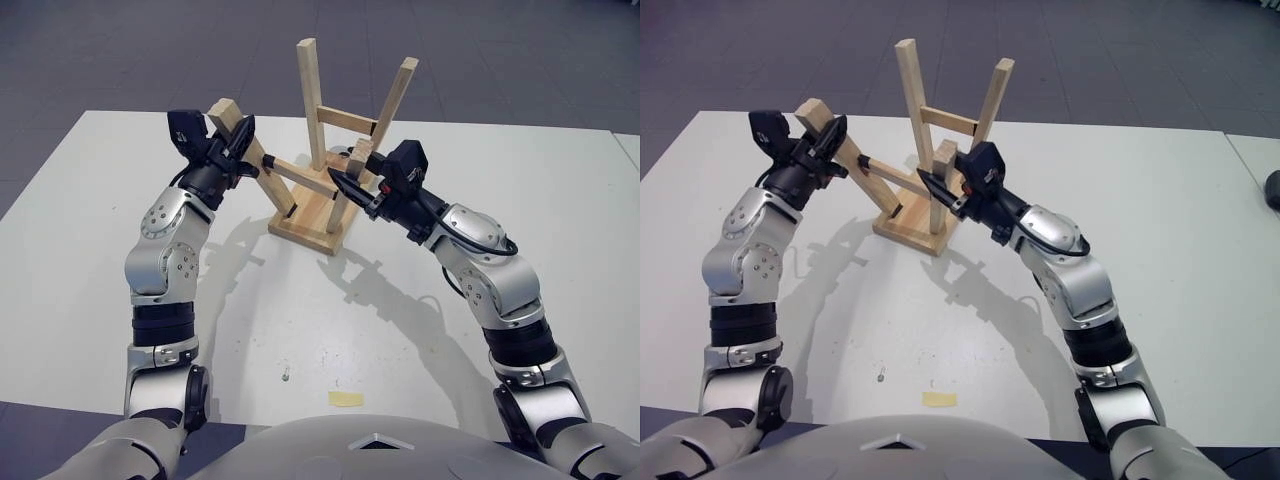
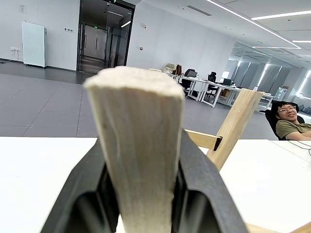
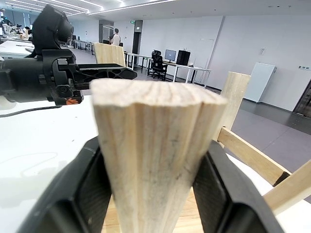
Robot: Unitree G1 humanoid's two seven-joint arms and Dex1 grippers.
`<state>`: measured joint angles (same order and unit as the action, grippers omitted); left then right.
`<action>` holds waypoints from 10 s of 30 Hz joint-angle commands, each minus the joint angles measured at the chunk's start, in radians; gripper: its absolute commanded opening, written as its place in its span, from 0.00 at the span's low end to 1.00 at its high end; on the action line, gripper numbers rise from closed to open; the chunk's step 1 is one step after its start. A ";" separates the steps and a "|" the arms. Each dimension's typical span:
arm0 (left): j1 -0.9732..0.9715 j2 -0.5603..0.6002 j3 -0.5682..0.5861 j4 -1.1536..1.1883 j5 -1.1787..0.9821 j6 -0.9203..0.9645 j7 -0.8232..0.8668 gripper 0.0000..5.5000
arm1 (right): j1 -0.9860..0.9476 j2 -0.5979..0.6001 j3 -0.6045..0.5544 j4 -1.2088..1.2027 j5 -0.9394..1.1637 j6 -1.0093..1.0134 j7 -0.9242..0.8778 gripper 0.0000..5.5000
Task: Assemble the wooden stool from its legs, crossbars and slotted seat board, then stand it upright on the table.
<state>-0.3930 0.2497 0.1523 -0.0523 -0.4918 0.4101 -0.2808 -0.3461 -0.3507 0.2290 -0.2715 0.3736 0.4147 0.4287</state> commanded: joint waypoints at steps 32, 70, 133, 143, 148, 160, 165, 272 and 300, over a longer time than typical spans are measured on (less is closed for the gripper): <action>0.050 0.125 -0.242 -0.126 0.059 0.091 -0.203 0.19 | -0.321 -0.162 -0.463 0.242 0.634 0.406 0.289 0.98; 0.097 0.043 -0.212 -0.028 0.001 0.176 -0.015 0.20 | -0.292 -0.006 0.142 0.935 -0.164 0.016 0.379 0.98; -0.223 -0.053 0.072 0.100 -0.069 0.166 0.116 0.98 | -0.367 0.039 -0.610 0.201 0.478 0.112 -0.133 0.98; -0.223 -0.038 0.115 -0.009 -0.100 0.215 0.176 0.98 | -0.535 -0.065 -0.501 0.699 0.070 -0.146 -0.191 0.98; -0.170 -0.025 0.102 -0.048 -0.073 0.220 0.192 0.98 | -0.330 -0.070 -0.390 0.601 -0.048 0.018 -0.227 0.98; -0.163 0.144 0.238 0.046 0.037 0.120 0.225 0.98 | 0.015 -0.076 -0.091 -0.076 0.238 0.317 0.203 0.98; -0.098 0.164 0.275 0.050 0.061 0.103 0.228 0.98 | 0.143 -0.216 -0.100 -0.069 0.281 0.370 0.358 0.98; 0.160 0.601 0.131 -0.260 -0.314 0.377 -0.629 0.93 | -0.138 -0.209 -0.181 0.649 -0.005 -0.219 0.674 0.98; 0.256 0.529 -0.136 -0.220 -0.117 0.289 -0.776 0.98 | 0.067 -0.180 -0.213 0.354 0.075 0.065 0.761 0.98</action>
<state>-0.1545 0.7611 -0.0149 -0.2513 -0.5853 0.6693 -1.0593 -0.2913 -0.5072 0.0445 0.1168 0.4277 0.4394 1.2189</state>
